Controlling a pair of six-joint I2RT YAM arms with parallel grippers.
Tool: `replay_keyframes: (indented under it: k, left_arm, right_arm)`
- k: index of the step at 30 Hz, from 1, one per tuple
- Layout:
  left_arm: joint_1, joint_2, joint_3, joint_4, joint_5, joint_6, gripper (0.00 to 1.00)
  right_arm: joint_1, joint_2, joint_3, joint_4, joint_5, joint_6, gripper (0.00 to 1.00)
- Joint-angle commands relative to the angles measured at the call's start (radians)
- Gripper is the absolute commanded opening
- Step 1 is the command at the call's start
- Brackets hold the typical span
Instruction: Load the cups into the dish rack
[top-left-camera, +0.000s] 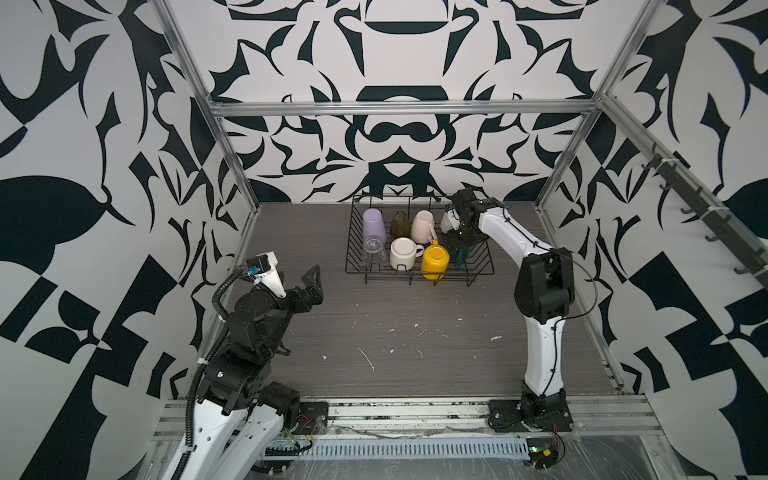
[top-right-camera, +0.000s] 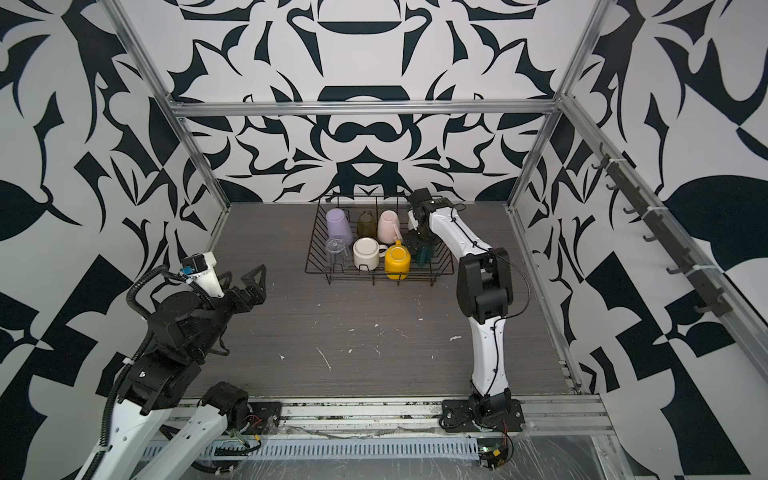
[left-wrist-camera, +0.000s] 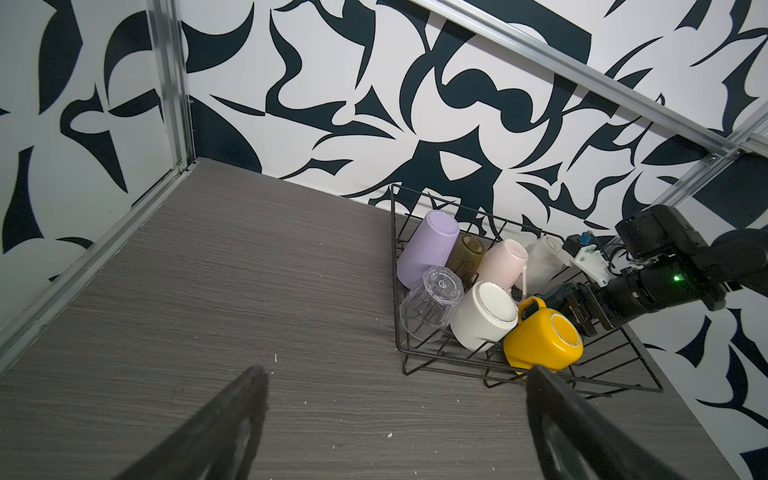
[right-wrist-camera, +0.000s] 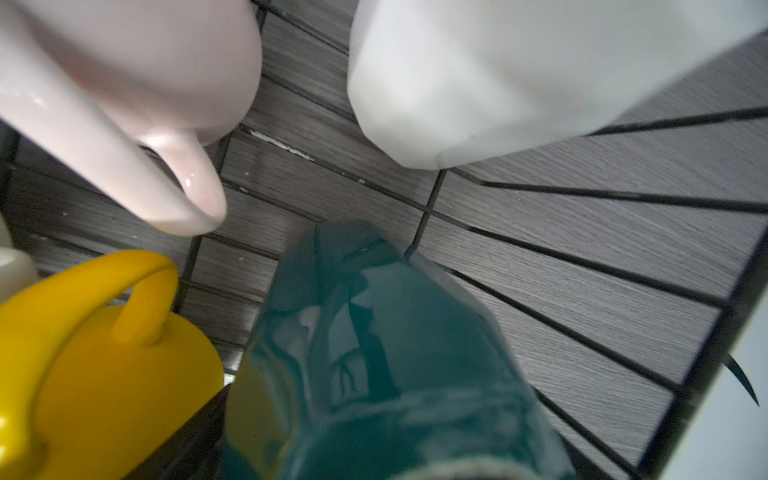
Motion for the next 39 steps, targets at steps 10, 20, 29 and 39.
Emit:
replay_keyframes:
  k: [10,20,29,39]
  left_arm:
    - [0.003,-0.005,-0.006,-0.001,-0.007,-0.001,0.99]
    - [0.003,-0.006,-0.005,-0.003,-0.01,-0.003,0.99]
    - [0.003,0.008,-0.019,0.037,-0.044,0.021,0.99]
    - [0.154,0.308,-0.118,0.326,-0.115,0.015,0.99]
  right_arm:
    - [0.002,-0.141,-0.008,0.028,0.011,0.024,0.93]
    - [-0.001,-0.22,-0.015,0.087,0.025,0.059,0.92]
    - [-0.046,-0.312,-0.147,0.198,0.002,0.113,0.92]
    - [-0.114,-0.731,-0.77,0.635,-0.034,0.173,0.97]
